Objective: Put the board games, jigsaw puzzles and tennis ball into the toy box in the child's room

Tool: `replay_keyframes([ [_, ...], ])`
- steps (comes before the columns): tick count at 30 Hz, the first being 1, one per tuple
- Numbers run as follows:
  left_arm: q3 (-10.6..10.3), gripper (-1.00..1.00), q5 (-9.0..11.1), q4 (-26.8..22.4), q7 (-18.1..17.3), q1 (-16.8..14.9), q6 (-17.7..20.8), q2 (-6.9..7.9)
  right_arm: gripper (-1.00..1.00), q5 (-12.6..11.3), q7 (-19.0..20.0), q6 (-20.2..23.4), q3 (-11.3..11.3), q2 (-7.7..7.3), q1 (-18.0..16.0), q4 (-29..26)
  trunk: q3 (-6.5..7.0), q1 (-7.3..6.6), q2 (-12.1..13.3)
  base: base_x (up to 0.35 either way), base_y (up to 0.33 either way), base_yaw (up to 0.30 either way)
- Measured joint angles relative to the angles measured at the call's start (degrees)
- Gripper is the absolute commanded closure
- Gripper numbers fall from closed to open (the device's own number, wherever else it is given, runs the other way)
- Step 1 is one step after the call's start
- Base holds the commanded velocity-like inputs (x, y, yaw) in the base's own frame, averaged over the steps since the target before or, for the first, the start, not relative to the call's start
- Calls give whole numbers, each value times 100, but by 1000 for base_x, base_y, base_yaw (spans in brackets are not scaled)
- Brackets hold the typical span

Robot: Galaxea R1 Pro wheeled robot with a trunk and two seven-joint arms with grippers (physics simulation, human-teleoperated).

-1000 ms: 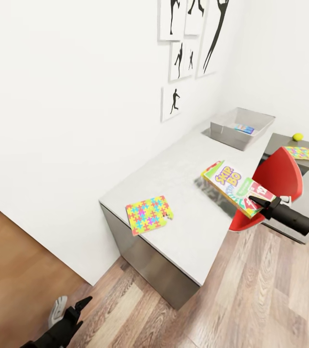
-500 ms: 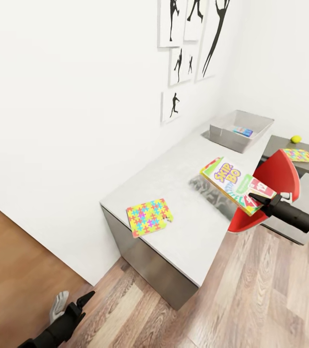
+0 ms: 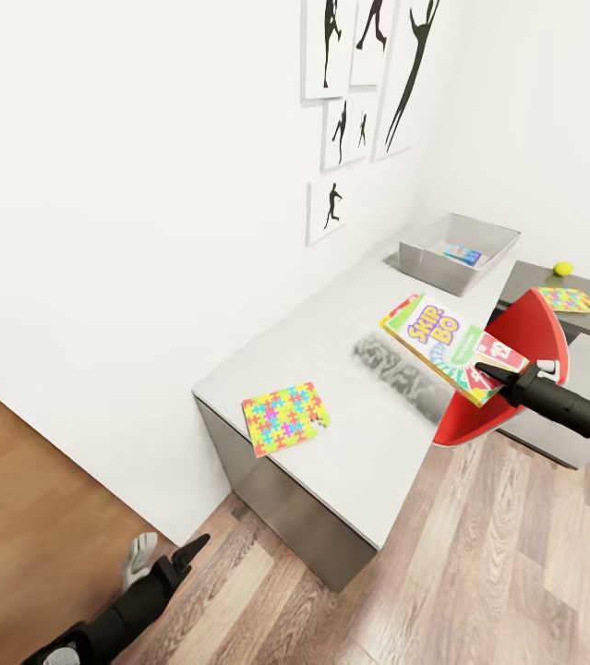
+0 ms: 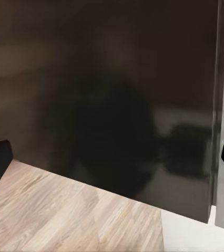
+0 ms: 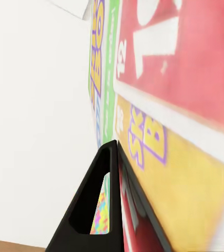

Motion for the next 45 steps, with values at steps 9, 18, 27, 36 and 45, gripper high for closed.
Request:
replay_keyframes([
  [9, -1, -100, -2, 0, 0, -8, 0, 0, 100, 14, 0, -5, 1, 0, 0, 0, -1, 0, 0, 0, 0, 0],
  [18, -1, -100, -1, 0, 0, -8, 0, 0, 100, 14, 0, -5, 1, 0, 0, 0, -1, 0, 0, 0, 0, 0],
  [27, -1, -100, -2, 0, 0, -8, 0, 0, 100, 14, 0, -5, 1, 0, 0, 0, -1, 0, 0, 0, 0, 0],
  [36, -18, -100, -5, -15, -32, -13, 1, 2, 100, 19, 1, 22, 17, -34, 32, -39, -2, 0, 0, 0, 0, 0],
  [45, -42, -100, -26, -39, -273, -23, 3, 14, 100, 22, -10, 78, 49, -230, 323, -242, -2, 0, 0, 0, 0, 0],
])
